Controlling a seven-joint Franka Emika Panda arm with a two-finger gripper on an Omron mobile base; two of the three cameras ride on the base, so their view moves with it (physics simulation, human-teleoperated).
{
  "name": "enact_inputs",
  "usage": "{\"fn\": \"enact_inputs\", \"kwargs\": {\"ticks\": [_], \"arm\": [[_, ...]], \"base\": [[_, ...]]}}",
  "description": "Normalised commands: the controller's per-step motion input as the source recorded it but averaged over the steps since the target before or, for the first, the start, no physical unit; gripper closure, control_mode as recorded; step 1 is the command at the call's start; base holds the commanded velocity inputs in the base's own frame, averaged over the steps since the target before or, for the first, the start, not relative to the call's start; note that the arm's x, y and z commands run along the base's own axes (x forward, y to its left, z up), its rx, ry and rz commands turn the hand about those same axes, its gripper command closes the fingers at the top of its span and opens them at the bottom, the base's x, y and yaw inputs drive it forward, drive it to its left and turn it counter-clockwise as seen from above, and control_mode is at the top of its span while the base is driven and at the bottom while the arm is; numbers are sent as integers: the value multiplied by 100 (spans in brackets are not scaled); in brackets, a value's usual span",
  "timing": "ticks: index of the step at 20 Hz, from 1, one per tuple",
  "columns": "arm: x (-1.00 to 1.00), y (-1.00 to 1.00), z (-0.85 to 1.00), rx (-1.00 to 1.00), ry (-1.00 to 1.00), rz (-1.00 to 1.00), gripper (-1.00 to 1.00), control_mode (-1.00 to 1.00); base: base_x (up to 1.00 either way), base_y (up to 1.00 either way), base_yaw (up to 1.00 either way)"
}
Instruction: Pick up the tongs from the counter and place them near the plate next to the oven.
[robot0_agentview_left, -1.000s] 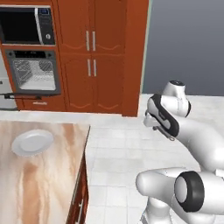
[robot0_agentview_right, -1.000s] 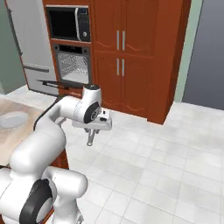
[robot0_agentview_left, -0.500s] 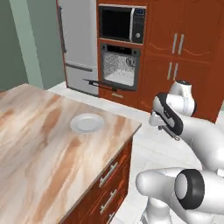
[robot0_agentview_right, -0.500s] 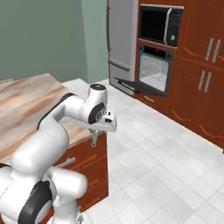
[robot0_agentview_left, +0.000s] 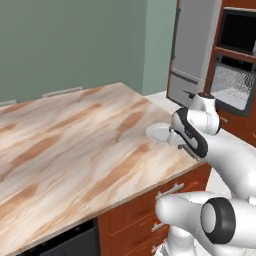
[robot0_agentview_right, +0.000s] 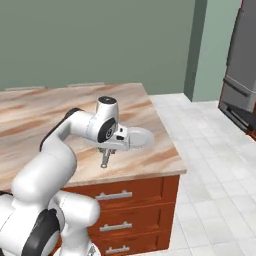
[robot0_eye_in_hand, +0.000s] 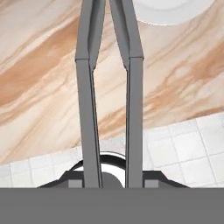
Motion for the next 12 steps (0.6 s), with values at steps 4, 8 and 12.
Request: {"fn": "enact_inputs", "kwargs": {"ticks": [4,8,12], "arm": [[0,0,0,0,0,0,100,100],[0,0,0,0,0,0,100,100],[0,0,0,0,0,0,100,100]], "base": [[63,0,52],[25,0,17],[0,0,0]]}}
